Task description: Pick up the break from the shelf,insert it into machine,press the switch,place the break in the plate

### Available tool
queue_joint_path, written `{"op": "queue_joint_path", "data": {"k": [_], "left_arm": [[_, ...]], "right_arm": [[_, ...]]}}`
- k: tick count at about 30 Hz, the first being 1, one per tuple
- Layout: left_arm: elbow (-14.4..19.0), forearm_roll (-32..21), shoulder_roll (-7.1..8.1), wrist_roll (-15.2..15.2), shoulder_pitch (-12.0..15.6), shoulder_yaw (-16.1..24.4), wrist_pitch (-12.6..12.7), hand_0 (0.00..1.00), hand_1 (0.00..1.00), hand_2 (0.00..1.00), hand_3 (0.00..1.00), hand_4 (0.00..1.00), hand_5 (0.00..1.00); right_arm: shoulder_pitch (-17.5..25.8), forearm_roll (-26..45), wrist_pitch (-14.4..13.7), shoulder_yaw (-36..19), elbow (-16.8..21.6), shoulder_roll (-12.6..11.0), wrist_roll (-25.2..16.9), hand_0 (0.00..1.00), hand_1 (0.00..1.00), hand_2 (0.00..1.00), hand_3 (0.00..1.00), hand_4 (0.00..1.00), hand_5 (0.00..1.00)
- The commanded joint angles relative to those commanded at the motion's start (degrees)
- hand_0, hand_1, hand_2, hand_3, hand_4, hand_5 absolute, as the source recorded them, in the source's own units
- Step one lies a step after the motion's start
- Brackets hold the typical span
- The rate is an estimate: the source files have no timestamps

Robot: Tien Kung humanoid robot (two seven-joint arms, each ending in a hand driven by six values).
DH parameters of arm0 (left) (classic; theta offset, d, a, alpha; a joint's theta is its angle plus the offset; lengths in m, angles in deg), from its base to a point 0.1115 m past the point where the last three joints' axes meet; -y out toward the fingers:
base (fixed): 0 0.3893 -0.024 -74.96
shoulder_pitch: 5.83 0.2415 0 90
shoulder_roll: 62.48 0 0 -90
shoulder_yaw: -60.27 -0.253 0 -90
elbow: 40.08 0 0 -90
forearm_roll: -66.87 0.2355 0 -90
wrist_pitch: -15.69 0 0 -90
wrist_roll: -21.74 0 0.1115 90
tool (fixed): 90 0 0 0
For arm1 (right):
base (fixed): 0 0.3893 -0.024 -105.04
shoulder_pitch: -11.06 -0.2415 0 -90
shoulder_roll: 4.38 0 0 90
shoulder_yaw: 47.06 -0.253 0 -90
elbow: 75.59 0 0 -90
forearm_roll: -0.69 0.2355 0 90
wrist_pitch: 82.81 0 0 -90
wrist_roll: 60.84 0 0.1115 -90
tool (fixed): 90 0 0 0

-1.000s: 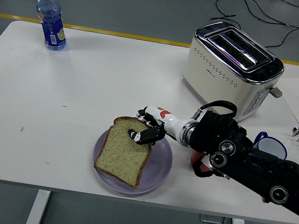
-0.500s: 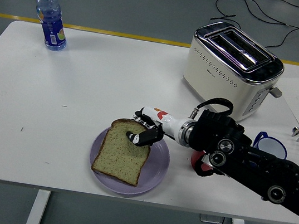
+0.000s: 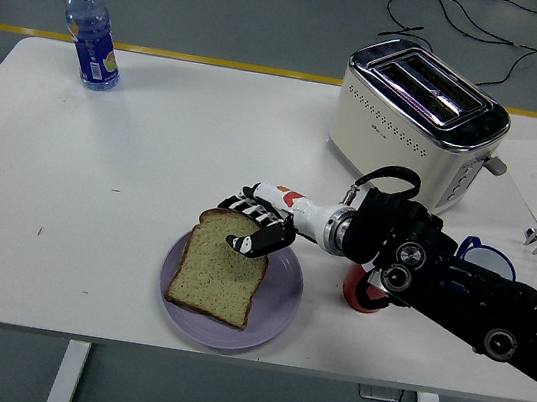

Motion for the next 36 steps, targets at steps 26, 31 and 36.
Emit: {"op": "queue_joint_path", "data": {"k": [26, 31, 36], "left_arm": [[0.0, -0.3, 0.2, 0.0, 0.1, -0.2, -0.1, 0.653, 0.601, 0.598, 0.598, 0.329, 0.94], [0.0, 0.3, 0.15, 0.1, 0.3, 0.1, -0.3, 0.652, 0.601, 0.597, 0.597, 0.33, 0.94], [0.0, 1.0, 0.08, 0.2, 0.7, 0.7, -0.4, 0.651, 0.601, 0.597, 0.597, 0.33, 0.939]], "right_arm": [[4.0, 18.1, -6.2, -21.9, 21.8, -9.0, -21.8, 0.83, 0.786, 0.836, 0.81, 0.609, 0.212], [7.0, 29.7, -7.3, -30.6, 22.5, -11.2, -33.0, 0.813, 0.766, 0.802, 0.771, 0.586, 0.284], [11.4, 41.9, -8.7, -39.5, 18.9, -13.8, -41.7, 0.817, 0.765, 0.798, 0.765, 0.589, 0.302]]}}
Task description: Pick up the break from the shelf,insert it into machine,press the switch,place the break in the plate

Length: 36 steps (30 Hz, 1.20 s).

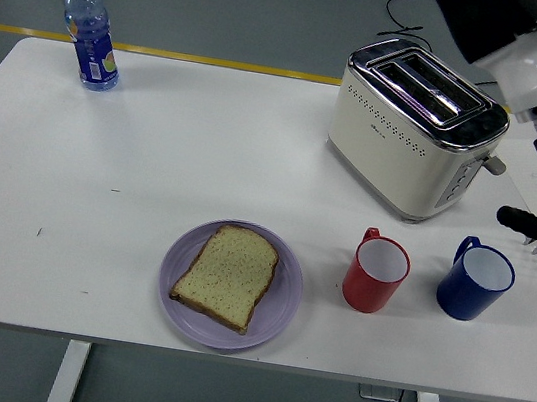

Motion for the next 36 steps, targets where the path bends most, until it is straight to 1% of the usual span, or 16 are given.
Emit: {"op": "queue_joint_path", "data": {"k": [4, 6, 9, 11, 12, 14, 18, 22, 23, 24, 28, 29, 30, 32, 35, 36], "left_arm": [[0.0, 1.2, -0.12, 0.2, 0.5, 0.9, -0.2, 0.651, 0.601, 0.597, 0.597, 0.33, 0.939], [0.0, 1.4, -0.18, 0.2, 0.7, 1.0, -0.3, 0.65, 0.6, 0.597, 0.596, 0.33, 0.94], [0.0, 2.0, -0.34, 0.3, 1.1, 1.4, -0.3, 0.65, 0.6, 0.597, 0.596, 0.33, 0.94], [0.0, 2.2, -0.37, 0.3, 1.2, 1.5, -0.4, 0.65, 0.6, 0.597, 0.596, 0.33, 0.94], [0.0, 2.4, -0.38, 0.3, 1.3, 1.6, -0.4, 0.65, 0.6, 0.597, 0.595, 0.33, 0.94], [0.0, 2.8, -0.43, 0.3, 1.5, 1.9, -0.4, 0.65, 0.6, 0.597, 0.595, 0.33, 0.94], [0.0, 3.3, -0.53, 0.3, 1.9, 2.1, -0.5, 0.65, 0.599, 0.597, 0.595, 0.33, 0.94], [0.0, 3.3, -0.54, 0.2, 1.9, 2.1, -0.5, 0.65, 0.599, 0.597, 0.595, 0.33, 0.94], [0.0, 3.3, -0.55, 0.2, 1.8, 2.1, -0.5, 0.65, 0.599, 0.597, 0.595, 0.33, 0.94], [0.0, 3.2, -0.54, 0.2, 1.8, 2.0, -0.4, 0.65, 0.599, 0.596, 0.595, 0.33, 0.94], [0.0, 2.8, -0.46, 0.1, 1.6, 1.8, -0.4, 0.65, 0.599, 0.596, 0.595, 0.33, 0.94], [0.0, 2.7, -0.45, 0.0, 1.6, 1.7, -0.4, 0.65, 0.599, 0.596, 0.595, 0.33, 0.94], [0.0, 2.6, -0.43, 0.0, 1.5, 1.7, -0.3, 0.652, 0.594, 0.595, 0.596, 0.33, 0.94], [0.0, 2.5, -0.41, 0.0, 1.5, 1.6, -0.3, 0.652, 0.594, 0.595, 0.596, 0.33, 0.94], [0.0, 2.6, -0.37, 0.0, 1.5, 1.9, -0.2, 0.652, 0.594, 0.595, 0.596, 0.33, 0.94], [0.0, 2.6, -0.35, -0.1, 1.4, 1.9, -0.2, 0.652, 0.595, 0.595, 0.597, 0.33, 0.94]], "right_arm": [[3.9, 9.6, -0.7, -5.3, -5.1, -0.3, -2.2, 0.817, 0.765, 0.798, 0.765, 0.589, 0.302], [5.4, 12.5, -1.0, -6.7, -6.8, -0.4, -2.8, 0.827, 0.766, 0.798, 0.769, 0.591, 0.319], [8.7, 14.8, -1.7, -9.8, -10.9, -0.7, -3.8, 0.827, 0.766, 0.798, 0.769, 0.591, 0.319], [9.9, 15.3, -1.9, -10.8, -12.5, -0.8, -4.0, 0.827, 0.766, 0.798, 0.769, 0.591, 0.319], [10.6, 15.5, -2.0, -11.4, -13.7, -1.0, -4.1, 0.82, 0.758, 0.777, 0.765, 0.582, 0.326], [12.5, 16.2, -2.9, -12.7, -16.7, -1.5, -4.2, 0.82, 0.758, 0.777, 0.765, 0.582, 0.326], [15.9, 20.0, -2.2, -14.9, -24.2, -2.2, -3.3, 0.803, 0.747, 0.766, 0.771, 0.574, 0.338], [17.8, 20.6, -1.3, -16.6, -29.0, -2.7, -1.9, 0.803, 0.747, 0.766, 0.771, 0.574, 0.338], [18.2, 20.5, -1.1, -17.0, -29.8, -2.9, -1.5, 0.803, 0.747, 0.766, 0.771, 0.574, 0.338], [18.6, 20.4, -1.0, -17.3, -30.3, -3.0, -1.2, 0.799, 0.742, 0.761, 0.737, 0.566, 0.349], [21.7, 19.7, 0.2, -19.9, -32.2, -3.7, 0.7, 0.799, 0.742, 0.761, 0.737, 0.566, 0.349], [22.2, 19.6, 0.2, -20.4, -32.3, -3.8, 0.9, 0.799, 0.742, 0.761, 0.737, 0.566, 0.349], [23.6, 19.3, 0.2, -21.3, -32.3, -4.2, 1.6, 0.761, 0.717, 0.739, 0.728, 0.555, 0.36], [24.6, 19.1, 0.1, -21.9, -32.3, -4.4, 1.9, 0.761, 0.717, 0.739, 0.728, 0.555, 0.36], [27.2, 18.3, 0.8, -23.5, -32.1, -4.8, 4.6, 0.761, 0.717, 0.739, 0.728, 0.555, 0.36], [28.1, 18.1, 1.2, -23.9, -32.1, -5.0, 5.4, 0.742, 0.706, 0.728, 0.705, 0.546, 0.381]]}}
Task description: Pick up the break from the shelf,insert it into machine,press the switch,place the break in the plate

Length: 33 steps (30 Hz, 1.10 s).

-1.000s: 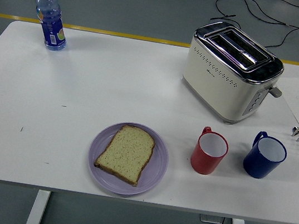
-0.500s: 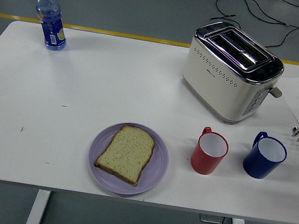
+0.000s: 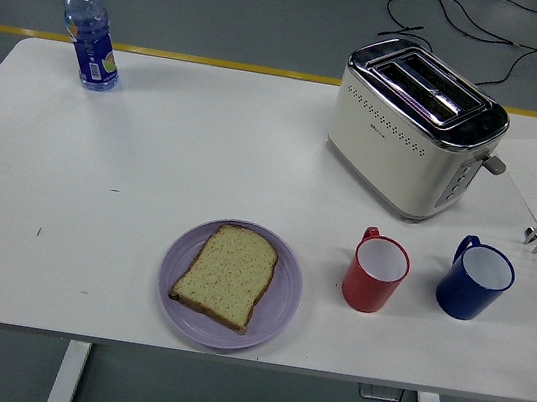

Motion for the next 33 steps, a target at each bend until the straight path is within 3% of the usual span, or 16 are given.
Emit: {"op": "queue_joint_path", "data": {"k": [16, 33], "left_arm": [[0.0, 1.4, 0.11, 0.0, -0.6, 1.0, 0.2, 0.652, 0.594, 0.594, 0.596, 0.33, 0.94], [0.0, 1.3, 0.33, 0.0, -0.9, 0.9, 0.1, 0.653, 0.592, 0.593, 0.598, 0.33, 0.94]], "right_arm": [[4.1, 0.3, 0.0, -3.6, -0.6, 0.8, 0.5, 0.742, 0.705, 0.729, 0.702, 0.543, 0.377], [4.7, 0.6, -0.4, -5.5, -1.5, 1.5, 0.3, 0.744, 0.704, 0.727, 0.697, 0.529, 0.403]]}}
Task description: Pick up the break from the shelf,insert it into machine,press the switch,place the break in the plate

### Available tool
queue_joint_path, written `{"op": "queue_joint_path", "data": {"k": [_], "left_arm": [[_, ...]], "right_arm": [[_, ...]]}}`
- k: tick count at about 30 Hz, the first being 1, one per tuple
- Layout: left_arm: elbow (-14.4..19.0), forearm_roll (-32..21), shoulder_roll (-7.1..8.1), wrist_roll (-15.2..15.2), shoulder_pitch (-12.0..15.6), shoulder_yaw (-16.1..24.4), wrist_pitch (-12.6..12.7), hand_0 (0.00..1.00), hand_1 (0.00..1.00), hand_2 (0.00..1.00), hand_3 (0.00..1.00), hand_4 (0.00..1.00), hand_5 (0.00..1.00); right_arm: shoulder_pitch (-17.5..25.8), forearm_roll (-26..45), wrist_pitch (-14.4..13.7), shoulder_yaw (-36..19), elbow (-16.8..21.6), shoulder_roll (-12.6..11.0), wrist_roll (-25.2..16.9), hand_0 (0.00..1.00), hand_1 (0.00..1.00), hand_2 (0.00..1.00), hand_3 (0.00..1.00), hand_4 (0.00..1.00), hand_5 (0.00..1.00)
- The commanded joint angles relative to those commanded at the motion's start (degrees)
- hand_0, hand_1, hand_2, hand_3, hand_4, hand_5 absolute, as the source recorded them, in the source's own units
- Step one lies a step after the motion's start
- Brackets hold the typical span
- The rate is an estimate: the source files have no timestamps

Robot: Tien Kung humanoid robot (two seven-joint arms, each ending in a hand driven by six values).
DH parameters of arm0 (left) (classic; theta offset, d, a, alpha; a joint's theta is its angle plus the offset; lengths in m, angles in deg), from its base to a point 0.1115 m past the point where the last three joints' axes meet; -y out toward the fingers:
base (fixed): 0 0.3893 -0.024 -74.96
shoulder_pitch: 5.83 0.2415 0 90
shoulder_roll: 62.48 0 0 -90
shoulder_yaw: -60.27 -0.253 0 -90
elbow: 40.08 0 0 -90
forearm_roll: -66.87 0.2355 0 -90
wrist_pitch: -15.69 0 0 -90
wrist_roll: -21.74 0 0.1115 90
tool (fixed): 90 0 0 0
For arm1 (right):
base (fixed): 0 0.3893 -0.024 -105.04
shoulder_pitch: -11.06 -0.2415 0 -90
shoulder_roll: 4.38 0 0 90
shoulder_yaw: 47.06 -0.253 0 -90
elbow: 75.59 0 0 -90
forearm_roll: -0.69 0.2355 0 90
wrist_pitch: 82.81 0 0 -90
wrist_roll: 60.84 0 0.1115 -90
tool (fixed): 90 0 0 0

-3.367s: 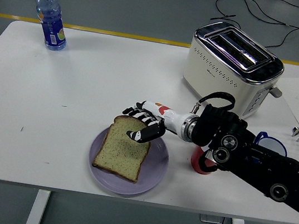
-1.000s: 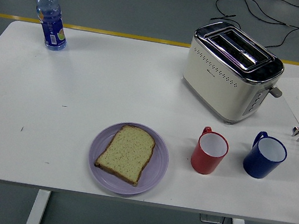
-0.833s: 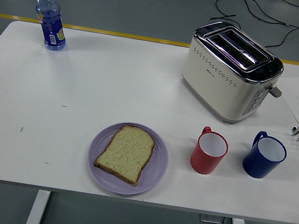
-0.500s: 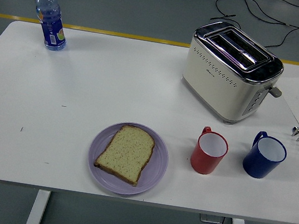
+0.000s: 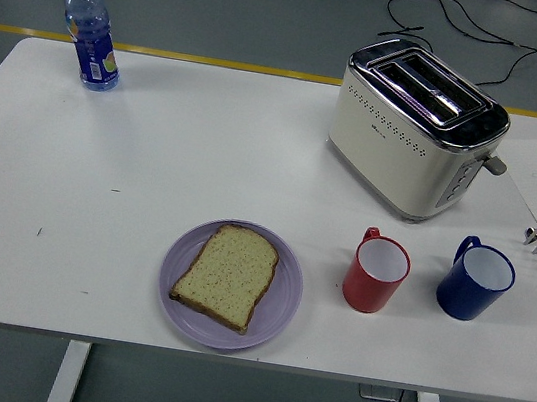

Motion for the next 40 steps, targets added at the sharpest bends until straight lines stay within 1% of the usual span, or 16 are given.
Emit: {"op": "queue_joint_path", "data": {"k": [6, 12, 19, 28, 33, 37, 40], "left_arm": [[0.0, -0.5, 0.0, 0.0, -0.1, -0.5, 0.0, 0.653, 0.594, 0.593, 0.598, 0.33, 0.94], [0.0, 0.7, -0.08, 0.1, 0.2, 0.2, -0.2, 0.653, 0.593, 0.593, 0.598, 0.33, 0.94], [0.0, 2.3, -0.21, 0.2, 0.7, 1.0, -0.5, 0.652, 0.594, 0.594, 0.597, 0.329, 0.94], [0.0, 4.9, -0.21, 0.4, 1.0, 2.3, -0.9, 0.652, 0.593, 0.594, 0.598, 0.328, 0.939], [0.0, 6.1, -0.16, 0.5, 1.1, 3.2, -1.0, 0.652, 0.592, 0.595, 0.598, 0.326, 0.938], [0.0, 7.3, -0.12, 0.5, 1.2, 3.9, -1.1, 0.652, 0.592, 0.595, 0.598, 0.326, 0.938], [0.0, 7.8, -0.1, 0.6, 1.2, 4.2, -1.2, 0.652, 0.592, 0.595, 0.598, 0.326, 0.938]], "right_arm": [[1.0, 0.4, 0.3, -1.4, -0.6, 1.2, 0.3, 0.742, 0.702, 0.723, 0.691, 0.522, 0.408], [2.5, -1.4, 0.8, -3.7, -0.8, 3.2, 0.7, 0.743, 0.699, 0.721, 0.683, 0.518, 0.404], [5.1, -4.3, 1.1, -7.3, 0.5, 6.2, 1.2, 0.739, 0.696, 0.718, 0.675, 0.511, 0.396], [6.9, -6.3, 1.9, -8.0, 2.8, 8.4, 2.2, 0.738, 0.69, 0.71, 0.666, 0.499, 0.388], [7.5, -7.6, 2.1, -8.9, 4.2, 11.0, 2.3, 0.734, 0.686, 0.706, 0.661, 0.495, 0.377], [7.6, -8.5, 2.2, -10.1, 4.3, 13.8, 1.9, 0.734, 0.686, 0.706, 0.661, 0.495, 0.377], [7.5, -8.8, 2.3, -10.3, 4.2, 14.5, 1.8, 0.734, 0.686, 0.706, 0.661, 0.495, 0.377]]}}
